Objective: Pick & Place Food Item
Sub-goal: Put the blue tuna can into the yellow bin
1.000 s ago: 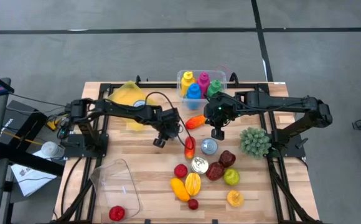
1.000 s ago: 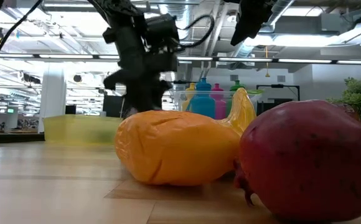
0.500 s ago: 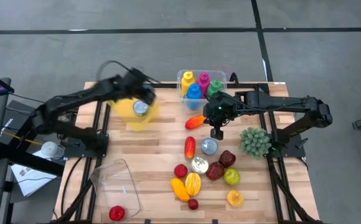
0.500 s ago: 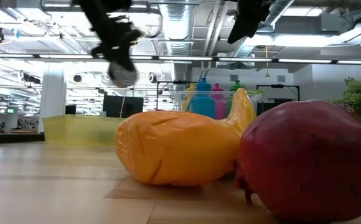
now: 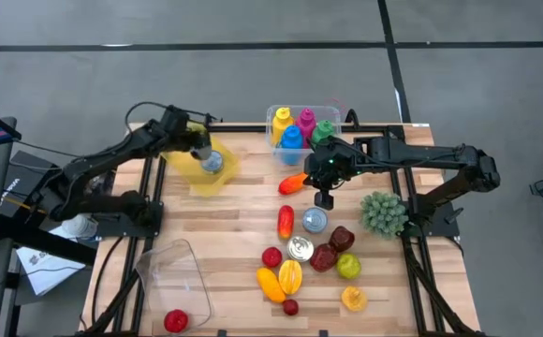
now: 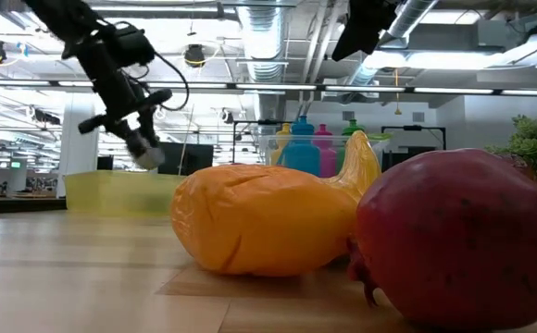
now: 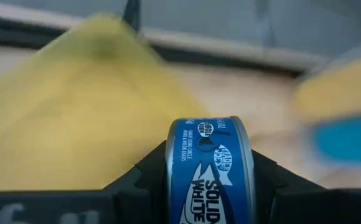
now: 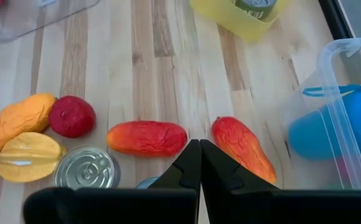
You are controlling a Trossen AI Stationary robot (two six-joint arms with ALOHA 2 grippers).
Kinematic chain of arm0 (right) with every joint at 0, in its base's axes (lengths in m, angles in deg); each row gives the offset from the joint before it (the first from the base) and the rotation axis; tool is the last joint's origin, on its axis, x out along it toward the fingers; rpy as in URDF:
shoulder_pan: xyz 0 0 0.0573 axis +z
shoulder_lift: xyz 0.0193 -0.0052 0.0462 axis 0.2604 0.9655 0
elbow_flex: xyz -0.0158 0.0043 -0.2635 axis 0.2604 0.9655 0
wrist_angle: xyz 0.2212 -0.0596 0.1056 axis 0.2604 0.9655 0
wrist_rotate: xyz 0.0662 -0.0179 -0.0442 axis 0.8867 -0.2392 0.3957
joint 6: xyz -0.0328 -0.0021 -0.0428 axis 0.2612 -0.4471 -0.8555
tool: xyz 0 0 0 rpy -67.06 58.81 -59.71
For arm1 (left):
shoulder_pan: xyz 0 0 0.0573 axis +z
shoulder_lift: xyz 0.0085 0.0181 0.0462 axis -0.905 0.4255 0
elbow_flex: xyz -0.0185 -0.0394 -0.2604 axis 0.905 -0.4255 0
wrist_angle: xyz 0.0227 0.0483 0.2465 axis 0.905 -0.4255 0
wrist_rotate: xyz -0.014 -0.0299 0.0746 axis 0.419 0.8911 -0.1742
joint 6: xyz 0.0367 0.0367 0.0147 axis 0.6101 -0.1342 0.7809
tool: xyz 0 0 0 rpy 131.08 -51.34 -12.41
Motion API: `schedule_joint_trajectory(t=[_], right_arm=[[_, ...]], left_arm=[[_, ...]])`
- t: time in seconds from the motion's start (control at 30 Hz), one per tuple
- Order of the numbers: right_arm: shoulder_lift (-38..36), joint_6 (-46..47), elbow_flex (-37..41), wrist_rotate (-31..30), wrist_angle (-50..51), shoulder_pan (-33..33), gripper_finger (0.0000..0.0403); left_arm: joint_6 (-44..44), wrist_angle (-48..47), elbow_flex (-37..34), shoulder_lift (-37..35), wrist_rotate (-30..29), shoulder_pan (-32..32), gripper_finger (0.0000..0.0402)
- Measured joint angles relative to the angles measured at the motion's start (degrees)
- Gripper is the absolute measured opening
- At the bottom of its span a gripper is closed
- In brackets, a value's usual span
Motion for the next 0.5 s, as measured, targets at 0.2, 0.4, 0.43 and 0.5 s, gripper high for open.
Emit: schedule_joint_trajectory(t=[0.2,0.4,0.43,0.5], right_arm=[[0.0,1.4,0.0,0.0,0.0,0.0,0.0],[0.0,1.5,0.0,0.0,-0.2,0.0,0.0],[0.0,1.5,0.0,0.0,-0.2,0.0,0.0],[0.0,1.2,0.0,0.0,-0.2,0.0,0.0]], left_arm=[[-8.1,15.3,-4.6,-9.6,3.0,1.6,0.012],[-13.7,15.9,-12.9,-12.3,4.4,1.4,0.012],[-14.3,17.0,-14.1,-12.2,4.6,1.1,0.012],[-15.3,19.4,-15.7,-11.8,5.1,0.2,0.012]])
